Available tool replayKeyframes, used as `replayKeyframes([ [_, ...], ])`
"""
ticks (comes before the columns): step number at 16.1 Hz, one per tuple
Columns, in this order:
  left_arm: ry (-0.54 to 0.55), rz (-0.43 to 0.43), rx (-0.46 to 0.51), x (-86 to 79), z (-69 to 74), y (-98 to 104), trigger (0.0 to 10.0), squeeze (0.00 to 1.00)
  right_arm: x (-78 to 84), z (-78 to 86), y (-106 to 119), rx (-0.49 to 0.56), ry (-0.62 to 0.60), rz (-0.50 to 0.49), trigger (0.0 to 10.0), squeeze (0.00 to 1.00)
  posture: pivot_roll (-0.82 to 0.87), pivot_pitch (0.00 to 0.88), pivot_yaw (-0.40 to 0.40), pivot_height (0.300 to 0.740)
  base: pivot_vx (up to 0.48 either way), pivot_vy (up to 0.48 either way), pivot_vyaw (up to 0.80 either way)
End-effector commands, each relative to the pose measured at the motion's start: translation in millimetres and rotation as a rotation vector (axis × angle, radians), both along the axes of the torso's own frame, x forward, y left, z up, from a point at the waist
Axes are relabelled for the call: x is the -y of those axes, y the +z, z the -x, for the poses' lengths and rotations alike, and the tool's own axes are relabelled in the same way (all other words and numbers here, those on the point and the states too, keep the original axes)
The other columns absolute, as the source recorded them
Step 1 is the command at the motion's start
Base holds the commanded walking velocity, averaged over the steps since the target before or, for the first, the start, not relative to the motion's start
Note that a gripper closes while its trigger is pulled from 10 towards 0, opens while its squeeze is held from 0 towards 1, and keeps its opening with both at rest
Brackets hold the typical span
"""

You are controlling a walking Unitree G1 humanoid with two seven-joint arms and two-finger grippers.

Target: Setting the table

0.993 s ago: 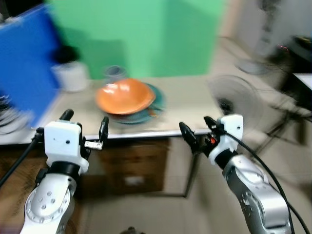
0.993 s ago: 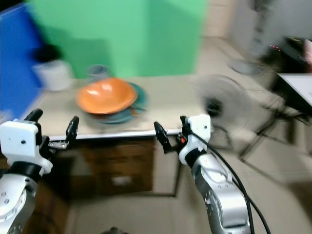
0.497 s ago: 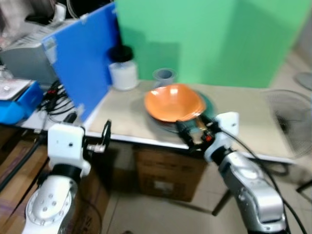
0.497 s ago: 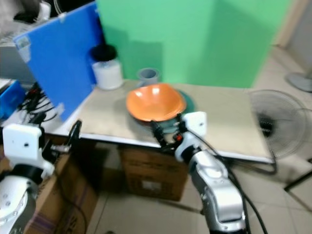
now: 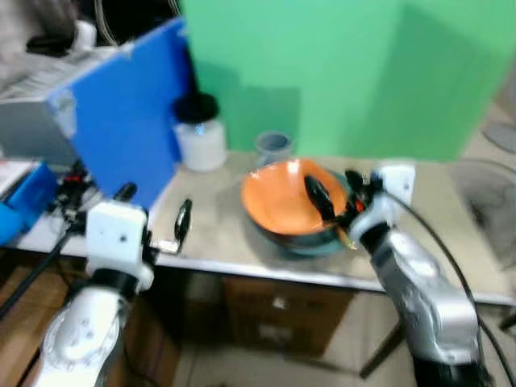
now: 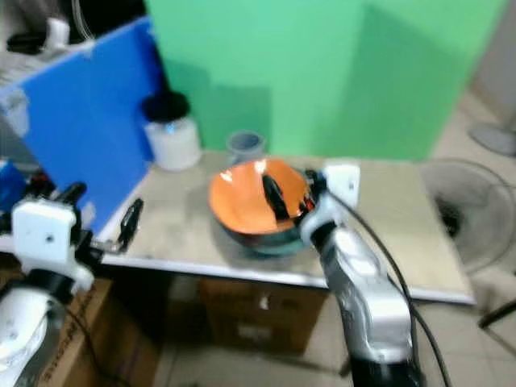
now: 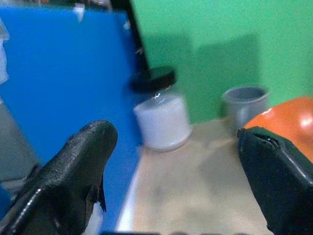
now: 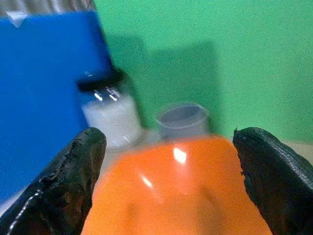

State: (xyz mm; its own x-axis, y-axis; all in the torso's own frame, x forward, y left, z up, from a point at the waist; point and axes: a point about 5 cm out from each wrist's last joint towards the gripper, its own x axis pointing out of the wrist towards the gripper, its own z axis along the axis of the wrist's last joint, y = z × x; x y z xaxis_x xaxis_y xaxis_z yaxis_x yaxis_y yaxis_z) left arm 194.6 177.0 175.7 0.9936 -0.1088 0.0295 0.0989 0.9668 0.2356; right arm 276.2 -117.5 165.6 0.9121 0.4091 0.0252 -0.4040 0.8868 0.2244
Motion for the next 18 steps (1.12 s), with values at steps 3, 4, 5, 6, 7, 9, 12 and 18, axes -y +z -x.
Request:
replayKeyframes([
  [3, -0.044, -0.006, -0.013, 3.1, -1.3, 0.1, 10.0, 0.00, 11.9, -3.1, 9.2, 0.010, -0.004, -0.010, 10.0, 0.00, 0.03, 0.000, 0.042, 0.740, 0.342, 0.000, -0.14],
  [4, -0.059, -0.012, -0.018, 3.4, -1.6, -0.1, 10.0, 0.00, 15.7, -6.9, 13.0, 0.014, -0.003, -0.011, 10.0, 0.00, 0.03, 0.000, 0.044, 0.740, 0.341, 0.000, 0.00],
  [5, -0.085, -0.011, -0.027, 4.7, -1.5, -0.4, 10.0, 0.00, 22.4, -12.8, 18.3, 0.006, -0.007, -0.020, 10.0, 0.00, 0.03, 0.000, 0.050, 0.740, 0.341, 0.000, 0.00],
  [6, -0.098, -0.010, -0.033, 5.5, -1.5, -0.7, 10.0, 0.00, 24.6, -14.8, 17.6, -0.016, 0.009, 0.022, 10.0, 0.00, 0.02, 0.000, 0.055, 0.740, 0.341, 0.000, 0.00],
  [7, -0.122, -0.001, -0.050, 7.2, -1.6, -2.1, 10.0, 0.00, 28.5, -18.0, 12.6, -0.074, 0.031, 0.113, 10.0, 0.00, 0.02, 0.000, 0.058, 0.740, 0.319, 0.000, 0.00],
  [9, -0.149, 0.011, -0.060, 9.1, -1.6, -2.8, 10.0, 0.00, 31.7, -19.4, 7.5, -0.140, 0.068, 0.161, 10.0, 0.00, 0.02, 0.000, 0.060, 0.740, 0.000, 0.000, 0.00],
  [12, -0.351, 0.038, -0.122, 24.5, -0.3, -2.9, 10.0, 0.00, 47.7, -25.0, 4.6, -0.340, 0.243, 0.174, 10.0, 0.00, -0.01, 0.000, 0.065, 0.740, 0.000, 0.000, 0.00],
  [18, -0.617, 0.020, -0.283, 35.8, 0.6, -5.9, 10.0, 0.00, 55.1, -35.8, 11.2, -0.509, 0.369, 0.122, 10.0, 0.00, -0.02, 0.000, 0.063, 0.740, 0.000, 0.000, 0.00],
])
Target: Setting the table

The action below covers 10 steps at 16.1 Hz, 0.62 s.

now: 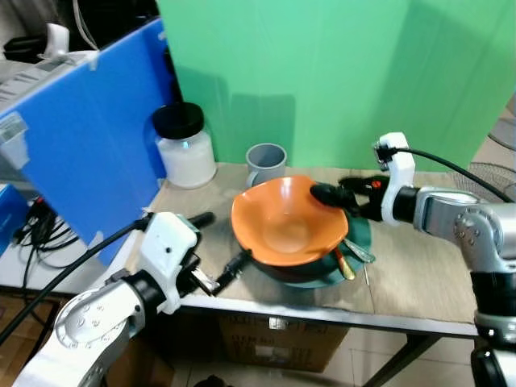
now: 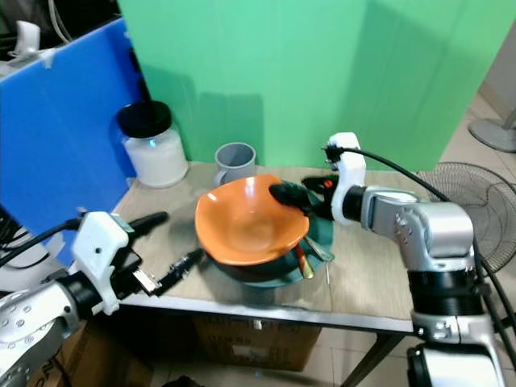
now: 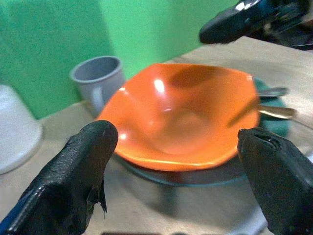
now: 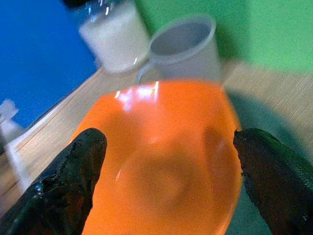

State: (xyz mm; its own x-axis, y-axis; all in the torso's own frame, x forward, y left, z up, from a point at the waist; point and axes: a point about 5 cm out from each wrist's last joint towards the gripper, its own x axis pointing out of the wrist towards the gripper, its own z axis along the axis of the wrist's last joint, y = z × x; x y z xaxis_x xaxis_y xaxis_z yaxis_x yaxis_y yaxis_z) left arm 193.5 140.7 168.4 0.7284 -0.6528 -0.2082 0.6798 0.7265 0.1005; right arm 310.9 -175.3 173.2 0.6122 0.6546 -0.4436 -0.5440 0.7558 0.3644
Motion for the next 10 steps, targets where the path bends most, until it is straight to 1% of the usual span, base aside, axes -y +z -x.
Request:
replayKeyframes([
  [1, -0.035, -0.003, -0.014, -0.5, -0.9, 2.3, 10.0, 0.00, -0.3, -3.7, 2.3, -0.030, 0.022, -0.002, 10.0, 0.00, -0.03, 0.000, 0.073, 0.740, 0.000, 0.000, 0.00],
  [3, -0.063, -0.009, -0.022, -0.1, -1.8, 3.2, 10.0, 0.00, 3.6, -7.6, -2.3, -0.055, 0.014, 0.038, 10.0, 0.00, -0.03, 0.000, 0.076, 0.740, 0.000, 0.000, 0.00],
  [4, -0.077, -0.017, -0.027, 0.0, -2.3, 3.6, 10.0, 0.00, 4.9, -10.1, -7.1, -0.085, 0.012, 0.053, 10.0, 0.00, -0.03, 0.000, 0.076, 0.740, 0.000, 0.000, 0.00],
  [5, -0.078, -0.017, -0.029, 0.0, -2.4, 3.7, 10.0, 0.00, 5.0, -10.7, -8.1, -0.091, 0.011, 0.057, 10.0, 0.00, -0.03, 0.000, 0.076, 0.740, 0.000, 0.000, 0.00],
  [6, -0.091, -0.018, -0.039, 1.2, -1.4, 3.1, 10.0, 0.00, 3.9, -12.5, -11.9, -0.125, 0.011, 0.046, 9.6, 0.00, -0.03, 0.000, 0.075, 0.740, 0.000, 0.000, 0.00],
  [7, -0.099, -0.024, -0.049, 1.8, -0.4, 2.1, 10.0, 0.00, 3.0, -13.7, -15.9, -0.149, 0.011, 0.054, 1.1, 0.00, -0.03, 0.000, 0.074, 0.740, 0.000, 0.000, 0.00],
  [8, -0.102, -0.026, -0.053, 2.1, 0.1, 1.6, 10.0, 0.00, 2.3, -13.8, -17.7, -0.157, 0.014, 0.055, 0.0, 0.00, -0.03, 0.000, 0.073, 0.740, 0.000, 0.000, 0.00],
  [9, -0.108, -0.027, -0.058, 2.3, 1.3, 1.2, 10.0, 0.00, -0.6, -13.5, -20.3, -0.178, 0.029, 0.035, 0.0, 0.00, -0.03, 0.000, 0.071, 0.740, 0.000, 0.000, 0.00],
  [10, -0.111, -0.027, -0.061, 2.5, 1.9, 1.1, 10.0, 0.00, -2.4, -13.5, -22.5, -0.192, 0.040, 0.036, 0.0, 0.00, -0.03, 0.000, 0.069, 0.740, 0.000, 0.000, 0.00],
])
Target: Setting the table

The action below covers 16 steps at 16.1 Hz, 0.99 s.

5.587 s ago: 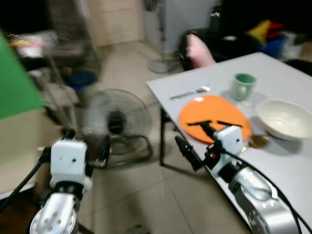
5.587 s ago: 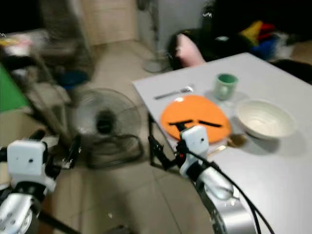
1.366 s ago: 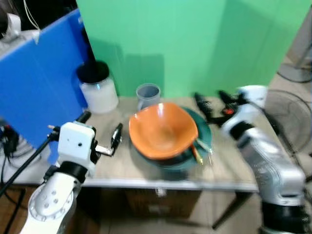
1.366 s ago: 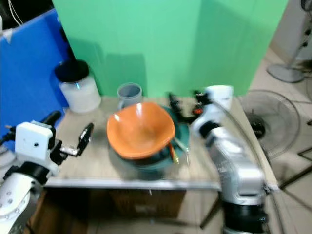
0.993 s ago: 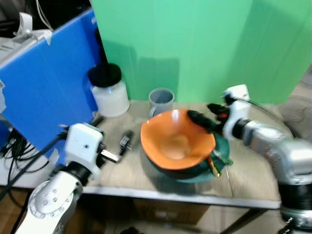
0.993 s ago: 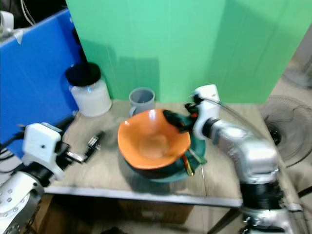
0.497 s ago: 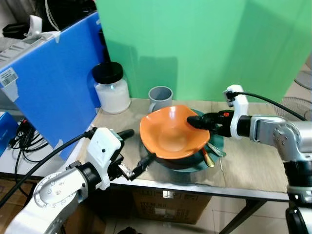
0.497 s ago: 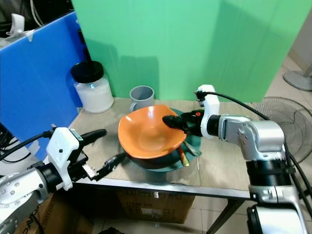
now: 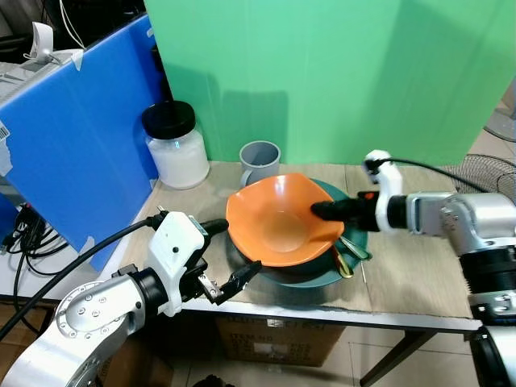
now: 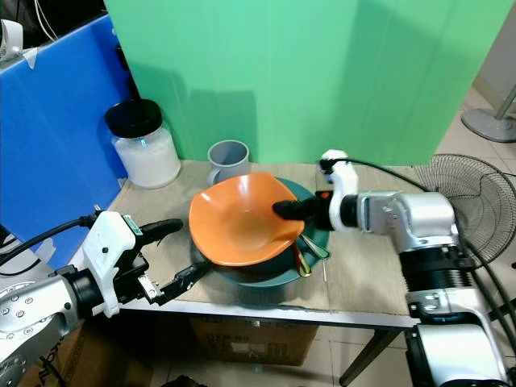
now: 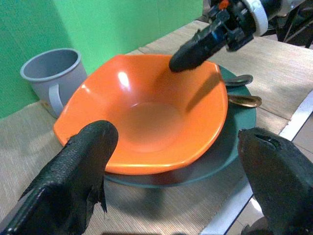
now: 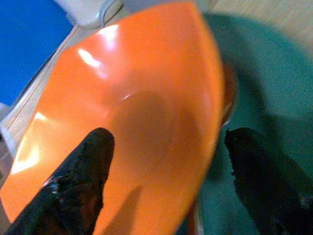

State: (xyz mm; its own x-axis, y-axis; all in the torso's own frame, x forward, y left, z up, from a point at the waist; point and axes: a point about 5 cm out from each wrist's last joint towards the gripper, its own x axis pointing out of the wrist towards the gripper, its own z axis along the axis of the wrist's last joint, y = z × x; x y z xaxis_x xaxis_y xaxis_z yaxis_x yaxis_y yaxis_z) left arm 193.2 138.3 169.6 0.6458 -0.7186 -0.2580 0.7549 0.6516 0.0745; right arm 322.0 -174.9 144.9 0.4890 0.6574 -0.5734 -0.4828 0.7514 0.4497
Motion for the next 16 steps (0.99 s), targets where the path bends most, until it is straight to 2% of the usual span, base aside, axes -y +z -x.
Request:
replayKeyframes([
  [1, -0.011, -0.010, -0.008, 0.3, 1.9, -0.1, 10.0, 0.00, -4.8, -3.1, 2.2, -0.001, 0.018, 0.013, 0.0, 0.00, -0.03, 0.000, 0.065, 0.740, 0.000, 0.000, 0.00],
  [8, 0.000, -0.016, -0.006, -0.7, 3.0, -0.6, 10.0, 0.00, -11.1, -8.3, -6.1, -0.046, 0.000, -0.013, 0.0, 0.00, -0.01, 0.000, 0.055, 0.740, 0.000, 0.000, 0.00],
  [16, -0.003, -0.014, -0.004, 0.7, 2.5, -1.5, 10.0, 0.00, -9.7, -9.0, -9.9, -0.093, -0.029, -0.039, 0.0, 0.00, -0.02, 0.000, 0.055, 0.740, 0.000, 0.000, 0.00],
])
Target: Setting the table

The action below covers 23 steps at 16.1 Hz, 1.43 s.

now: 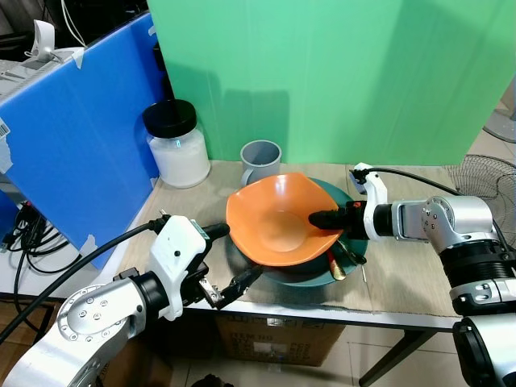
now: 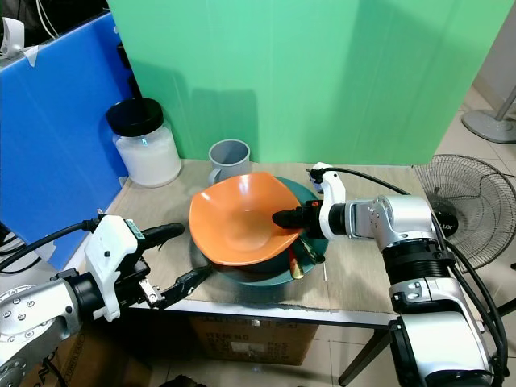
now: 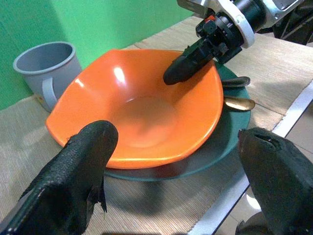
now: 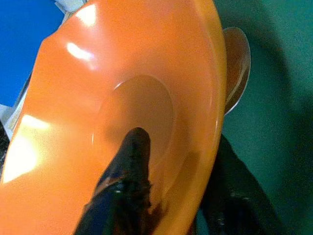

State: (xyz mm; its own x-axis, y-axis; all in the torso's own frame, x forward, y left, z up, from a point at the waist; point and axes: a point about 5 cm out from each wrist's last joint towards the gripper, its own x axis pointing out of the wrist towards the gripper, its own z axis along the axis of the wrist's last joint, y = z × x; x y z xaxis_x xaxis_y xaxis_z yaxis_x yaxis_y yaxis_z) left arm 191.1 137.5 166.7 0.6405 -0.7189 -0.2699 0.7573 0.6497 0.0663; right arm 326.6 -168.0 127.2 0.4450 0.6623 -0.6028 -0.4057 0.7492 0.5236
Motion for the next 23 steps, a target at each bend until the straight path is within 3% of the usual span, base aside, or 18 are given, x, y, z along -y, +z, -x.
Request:
replayKeyframes([
  [1, 0.000, -0.009, 0.011, -0.3, 0.1, 1.4, 10.0, 0.00, -3.2, -5.0, 8.3, 0.020, -0.003, -0.013, 0.0, 0.00, -0.03, 0.000, 0.056, 0.740, 0.000, 0.000, 0.00],
  [6, 0.001, -0.006, 0.015, 0.2, -1.3, 1.1, 10.0, 0.00, -1.3, -2.8, 10.3, -0.005, -0.023, -0.077, 0.0, 0.00, -0.03, 0.000, 0.056, 0.740, 0.000, 0.000, 0.00],
  [9, 0.006, 0.005, 0.024, 0.5, -2.7, 3.0, 10.0, 0.00, 7.7, -2.7, 16.0, -0.011, -0.063, -0.146, 0.0, 0.00, -0.03, 0.000, 0.054, 0.740, 0.000, 0.000, 0.00],
  [15, 0.001, 0.029, 0.032, 2.0, -4.1, 6.2, 10.0, 0.00, 23.9, 4.7, 41.6, 0.010, -0.090, -0.316, 0.0, 0.00, -0.04, 0.000, 0.066, 0.740, 0.000, 0.000, 0.00],
  [18, 0.004, 0.048, 0.045, 3.6, -5.0, 9.5, 10.0, 0.00, 34.0, 3.5, 66.9, 0.105, -0.155, -0.422, 0.0, 0.00, -0.04, 0.000, 0.064, 0.740, 0.000, 0.000, 0.00],
  [19, 0.038, 0.062, 0.069, 3.4, -6.5, 11.0, 10.0, 0.00, 42.6, 2.5, 80.7, 0.239, -0.240, -0.416, 1.8, 0.00, -0.05, 0.000, 0.056, 0.740, 0.000, 0.000, 0.00],
  [20, 0.107, 0.057, 0.098, 0.6, -9.5, 10.7, 10.0, 0.00, 49.1, 4.4, 87.3, 0.362, -0.330, -0.376, 10.0, 0.00, -0.05, 0.000, 0.055, 0.740, 0.000, 0.000, 0.00],
  [21, 0.214, 0.057, 0.132, -4.9, -15.0, 10.6, 10.0, 0.00, 52.5, 12.1, 95.1, 0.480, -0.387, -0.392, 10.0, 0.00, -0.06, 0.000, 0.058, 0.740, 0.000, 0.000, 0.00],
  [23, 0.336, 0.078, 0.185, -10.9, -20.7, 13.5, 10.0, 0.00, 46.2, 26.2, 99.7, 0.615, -0.412, -0.270, 10.0, 0.00, -0.08, 0.000, 0.067, 0.740, 0.000, 0.000, 0.00],
])
